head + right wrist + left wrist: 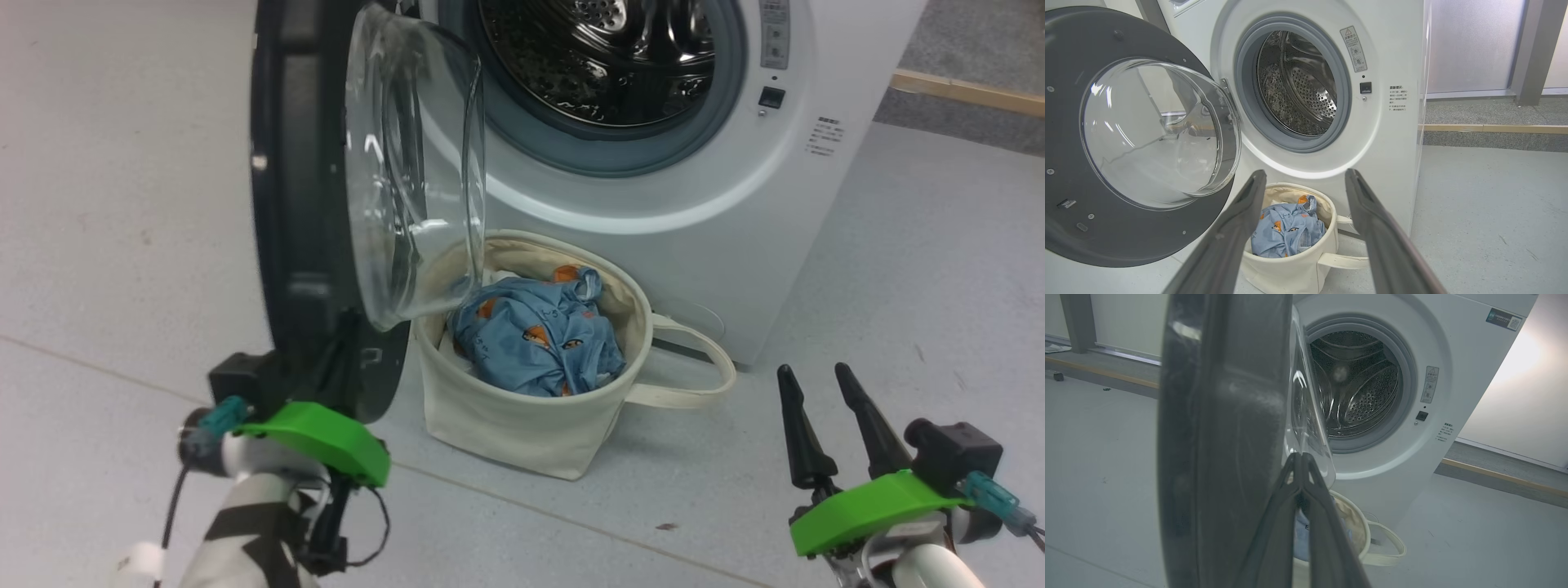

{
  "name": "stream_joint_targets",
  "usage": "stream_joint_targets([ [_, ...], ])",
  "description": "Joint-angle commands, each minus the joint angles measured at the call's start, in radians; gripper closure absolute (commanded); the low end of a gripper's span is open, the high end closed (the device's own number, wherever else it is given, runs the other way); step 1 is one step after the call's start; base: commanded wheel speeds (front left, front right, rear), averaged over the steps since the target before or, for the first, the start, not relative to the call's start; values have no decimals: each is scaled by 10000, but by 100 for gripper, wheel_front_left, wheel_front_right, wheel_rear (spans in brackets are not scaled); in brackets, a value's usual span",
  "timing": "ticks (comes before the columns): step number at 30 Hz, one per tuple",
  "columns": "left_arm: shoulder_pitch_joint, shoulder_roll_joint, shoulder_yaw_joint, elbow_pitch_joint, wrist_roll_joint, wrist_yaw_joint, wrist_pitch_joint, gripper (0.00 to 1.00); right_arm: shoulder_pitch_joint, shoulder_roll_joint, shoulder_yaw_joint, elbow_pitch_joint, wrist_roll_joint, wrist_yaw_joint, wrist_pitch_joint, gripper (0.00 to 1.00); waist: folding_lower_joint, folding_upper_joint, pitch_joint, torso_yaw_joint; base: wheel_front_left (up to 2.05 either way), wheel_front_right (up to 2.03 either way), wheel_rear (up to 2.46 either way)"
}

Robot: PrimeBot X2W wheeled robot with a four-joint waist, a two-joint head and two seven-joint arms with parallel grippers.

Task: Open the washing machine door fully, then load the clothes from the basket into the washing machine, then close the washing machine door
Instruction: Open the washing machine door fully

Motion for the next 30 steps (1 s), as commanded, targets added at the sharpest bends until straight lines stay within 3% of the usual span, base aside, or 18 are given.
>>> stream_joint_targets([
  [1, -454, 445, 649, -133, -101, 202, -140, 100, -308, -101, 47, -311, 18, 6, -124, 0, -1, 0, 15, 74, 0, 0, 0],
  [11, -613, 1286, 1435, 208, -525, 277, -337, 100, -348, -94, 57, -306, -29, 6, -124, 0, -1, 0, 96, 285, 0, 0, 0],
  [30, -1746, 3823, 2856, 2282, -1247, -668, -949, 100, -779, -765, 99, -296, -44, 6, -124, 0, -1, 0, 733, -660, 0, 0, 0],
])
